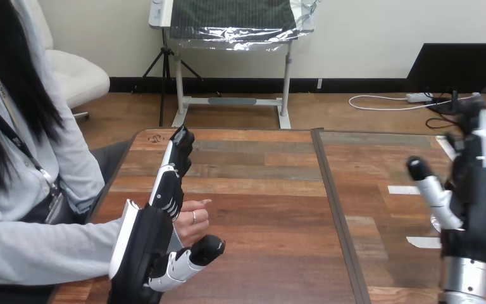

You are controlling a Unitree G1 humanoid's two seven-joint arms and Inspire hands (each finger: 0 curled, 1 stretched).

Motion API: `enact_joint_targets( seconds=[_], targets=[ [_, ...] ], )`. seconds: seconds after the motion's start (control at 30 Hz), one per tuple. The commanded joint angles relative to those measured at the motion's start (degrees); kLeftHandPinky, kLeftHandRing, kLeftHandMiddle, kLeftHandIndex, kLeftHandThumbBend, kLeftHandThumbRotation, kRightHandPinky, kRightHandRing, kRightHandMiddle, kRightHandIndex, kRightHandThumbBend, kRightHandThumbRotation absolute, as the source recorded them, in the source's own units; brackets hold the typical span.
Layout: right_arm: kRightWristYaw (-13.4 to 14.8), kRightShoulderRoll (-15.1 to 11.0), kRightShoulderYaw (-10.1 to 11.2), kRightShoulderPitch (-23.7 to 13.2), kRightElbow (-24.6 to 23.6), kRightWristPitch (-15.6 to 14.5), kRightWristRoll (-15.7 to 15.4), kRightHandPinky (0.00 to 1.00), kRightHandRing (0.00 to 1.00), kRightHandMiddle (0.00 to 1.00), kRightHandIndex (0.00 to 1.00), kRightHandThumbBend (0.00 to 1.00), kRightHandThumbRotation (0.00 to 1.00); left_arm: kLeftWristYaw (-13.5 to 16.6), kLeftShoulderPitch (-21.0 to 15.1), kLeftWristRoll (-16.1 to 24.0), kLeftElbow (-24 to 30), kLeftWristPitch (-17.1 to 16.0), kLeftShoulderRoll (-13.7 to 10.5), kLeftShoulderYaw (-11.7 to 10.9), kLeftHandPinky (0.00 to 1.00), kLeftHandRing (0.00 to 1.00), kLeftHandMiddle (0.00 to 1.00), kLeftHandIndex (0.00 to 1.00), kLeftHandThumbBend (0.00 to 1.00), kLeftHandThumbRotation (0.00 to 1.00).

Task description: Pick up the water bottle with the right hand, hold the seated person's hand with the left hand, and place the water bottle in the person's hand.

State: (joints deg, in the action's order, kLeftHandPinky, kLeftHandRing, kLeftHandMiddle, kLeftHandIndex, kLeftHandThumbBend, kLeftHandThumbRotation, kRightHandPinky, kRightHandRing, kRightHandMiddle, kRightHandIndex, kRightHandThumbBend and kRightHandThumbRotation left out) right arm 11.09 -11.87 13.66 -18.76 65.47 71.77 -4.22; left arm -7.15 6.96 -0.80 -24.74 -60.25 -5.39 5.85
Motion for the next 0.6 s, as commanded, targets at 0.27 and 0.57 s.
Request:
enact_joint_targets(
  seconds=[0.27,0.57],
  targets=[
    [7.44,-2.18,1.74,-4.72,-0.25,4.22,-4.55,0.99,1.00,1.00,1.00,1.00,0.63,-0.80,-1.97,-1.59,0.71,-0.40,0.67,-0.60,1.00,1.00,1.00,1.00,1.00,0.76],
    [14.07,-3.47,2.49,-4.56,-0.21,4.38,-8.45,1.00,1.00,1.00,1.00,1.00,0.60,-1.26,-1.86,-2.08,0.93,-0.10,0.53,-0.70,1.00,1.00,1.00,1.00,1.00,0.76]
  ],
)
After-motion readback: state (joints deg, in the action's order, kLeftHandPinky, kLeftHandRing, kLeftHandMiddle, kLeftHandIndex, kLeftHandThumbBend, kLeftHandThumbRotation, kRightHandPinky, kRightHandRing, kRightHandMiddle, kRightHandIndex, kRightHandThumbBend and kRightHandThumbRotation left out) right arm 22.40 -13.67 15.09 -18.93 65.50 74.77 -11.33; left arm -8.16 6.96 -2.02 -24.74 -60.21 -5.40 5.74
